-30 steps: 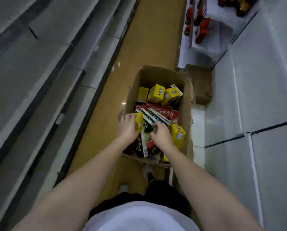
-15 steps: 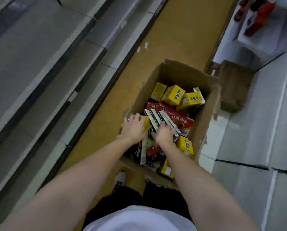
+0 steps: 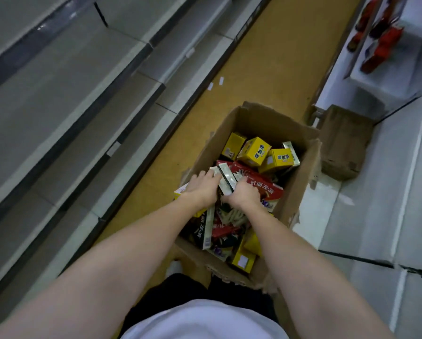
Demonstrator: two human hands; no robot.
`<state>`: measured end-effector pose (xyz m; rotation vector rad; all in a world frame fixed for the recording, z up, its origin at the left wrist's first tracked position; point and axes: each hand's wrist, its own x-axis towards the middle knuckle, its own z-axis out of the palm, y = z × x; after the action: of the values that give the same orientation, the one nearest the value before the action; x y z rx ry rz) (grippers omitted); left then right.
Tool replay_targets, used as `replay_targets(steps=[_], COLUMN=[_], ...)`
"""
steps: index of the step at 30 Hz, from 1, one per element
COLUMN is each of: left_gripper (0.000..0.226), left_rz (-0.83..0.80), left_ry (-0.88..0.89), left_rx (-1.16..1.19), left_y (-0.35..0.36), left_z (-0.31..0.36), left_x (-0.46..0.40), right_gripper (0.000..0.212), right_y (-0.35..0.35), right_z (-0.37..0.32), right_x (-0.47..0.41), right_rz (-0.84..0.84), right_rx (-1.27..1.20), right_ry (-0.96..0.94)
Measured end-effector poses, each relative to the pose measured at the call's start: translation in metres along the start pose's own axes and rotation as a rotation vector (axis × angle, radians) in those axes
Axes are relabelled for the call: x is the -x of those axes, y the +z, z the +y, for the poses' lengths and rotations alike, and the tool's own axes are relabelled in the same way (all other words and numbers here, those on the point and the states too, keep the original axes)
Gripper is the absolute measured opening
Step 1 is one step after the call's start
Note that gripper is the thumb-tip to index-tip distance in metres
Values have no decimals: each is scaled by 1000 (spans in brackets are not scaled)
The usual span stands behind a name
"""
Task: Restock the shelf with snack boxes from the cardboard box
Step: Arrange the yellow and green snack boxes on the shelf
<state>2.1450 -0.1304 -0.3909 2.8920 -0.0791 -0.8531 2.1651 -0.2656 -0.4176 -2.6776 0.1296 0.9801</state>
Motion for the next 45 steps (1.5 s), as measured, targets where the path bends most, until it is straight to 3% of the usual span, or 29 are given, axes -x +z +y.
replay_targets(steps=[7,11,16,20,24,29,32,35,39,45], left_gripper=[61,72,98,96,94,74,64,56,53,65], left_rz=[149,273,383,462,500,608,689,737,807,867], left_ry=[68,47,-32,-57,-184,-310,-377,-430,-509,-714], left_rx=[42,30,143,80,207,293,242,236,200,139], left_y=[-41,-73,-115,-131,-130,-107,-95,-91,-80,-54], left_z=[5,-7,-42,-79,-123,-192,-230,-273,-333,-405], left_x=[4,10,33,72,117,182,235,294,383,514], right_gripper=[87,80,63,60,72,66,82,61,66,45], right_y=[-74,-106,-136,-138,-128,-102,-76,-47,-2,68], right_z=[-6,-18,-52,-95,-146,-209,-251,-296,-363,-455], right_x=[21,39,66,87,110,152,183,227,286,382], right_rz=[78,108,87,22,-52,-112,-135,-192,-216,-261], right_rx=[-124,-177,-231,-238,-170,-126,-135,-161,-145,-144], right_ry=[-137,-241,-409,-546,-653,-758,-826,-894,-986,-1172])
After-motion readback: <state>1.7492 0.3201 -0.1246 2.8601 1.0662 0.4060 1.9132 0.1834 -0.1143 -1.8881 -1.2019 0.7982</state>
